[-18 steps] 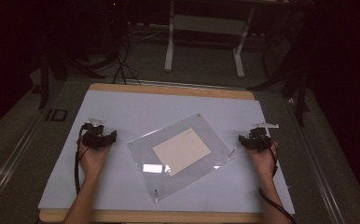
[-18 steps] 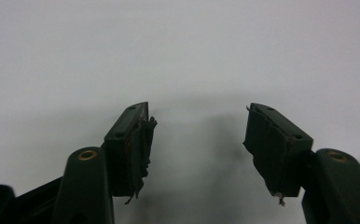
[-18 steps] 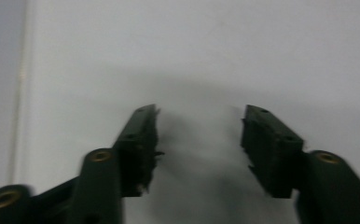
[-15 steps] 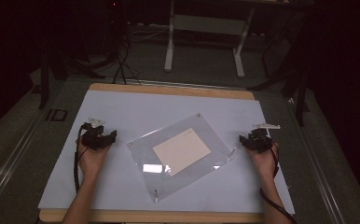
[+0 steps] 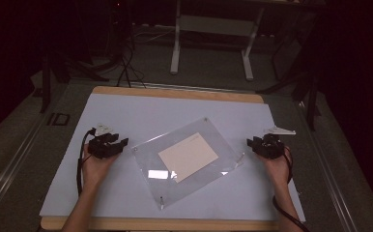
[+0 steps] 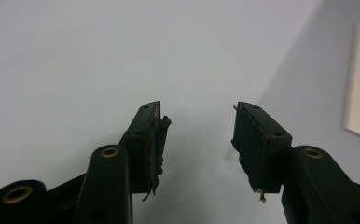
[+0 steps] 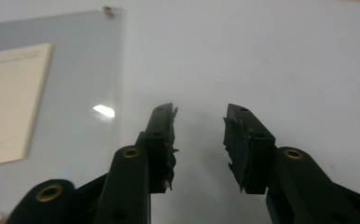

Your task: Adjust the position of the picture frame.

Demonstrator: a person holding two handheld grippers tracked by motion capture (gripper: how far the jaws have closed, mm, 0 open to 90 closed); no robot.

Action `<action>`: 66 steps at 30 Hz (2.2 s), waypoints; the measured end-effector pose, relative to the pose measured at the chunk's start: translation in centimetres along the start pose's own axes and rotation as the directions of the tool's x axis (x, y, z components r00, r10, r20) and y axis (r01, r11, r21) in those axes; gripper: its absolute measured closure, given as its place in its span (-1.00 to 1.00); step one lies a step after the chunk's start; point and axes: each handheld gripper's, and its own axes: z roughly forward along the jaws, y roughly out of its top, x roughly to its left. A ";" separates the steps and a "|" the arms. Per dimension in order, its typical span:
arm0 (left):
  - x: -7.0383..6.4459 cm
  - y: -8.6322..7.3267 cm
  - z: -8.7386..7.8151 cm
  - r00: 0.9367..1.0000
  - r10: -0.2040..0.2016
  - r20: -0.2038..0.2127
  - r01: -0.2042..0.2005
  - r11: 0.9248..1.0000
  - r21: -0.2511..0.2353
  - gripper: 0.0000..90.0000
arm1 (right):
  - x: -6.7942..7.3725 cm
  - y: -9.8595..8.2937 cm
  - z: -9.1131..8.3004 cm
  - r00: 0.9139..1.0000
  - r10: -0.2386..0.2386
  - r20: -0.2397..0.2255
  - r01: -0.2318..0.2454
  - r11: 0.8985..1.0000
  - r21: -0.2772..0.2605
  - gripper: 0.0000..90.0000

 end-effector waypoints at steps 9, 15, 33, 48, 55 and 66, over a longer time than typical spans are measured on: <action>-1.0 -0.3 -0.4 0.999 0.036 0.041 -0.037 0.999 0.018 0.14 | 1.5 0.2 -2.5 0.992 -0.040 -0.117 0.037 0.999 -0.032 0.42; -1.5 -0.3 -0.4 0.997 0.025 0.072 -0.027 1.000 0.014 0.11 | 3.2 0.0 -3.4 0.981 -0.075 -0.178 0.069 0.997 -0.039 0.41; -2.7 -0.7 -0.4 0.990 0.043 0.136 -0.047 0.999 0.025 0.08 | 3.9 -3.6 -0.1 0.974 -0.084 -0.209 0.097 0.994 0.053 0.75; -4.3 -0.6 -0.6 0.970 0.130 0.207 -0.138 0.990 0.026 0.13 | 4.7 -3.2 0.0 0.975 -0.148 -0.166 0.160 0.985 0.059 0.89; -4.9 -1.0 -1.3 0.953 0.167 0.254 -0.176 0.984 0.013 0.13 | 4.0 -0.8 1.3 0.983 -0.135 -0.124 0.141 0.989 0.040 0.90; -6.6 -0.9 -0.9 0.917 0.218 0.333 -0.234 0.972 0.007 0.14 | 2.3 5.6 6.9 0.992 -0.112 -0.059 0.111 0.994 -0.008 0.89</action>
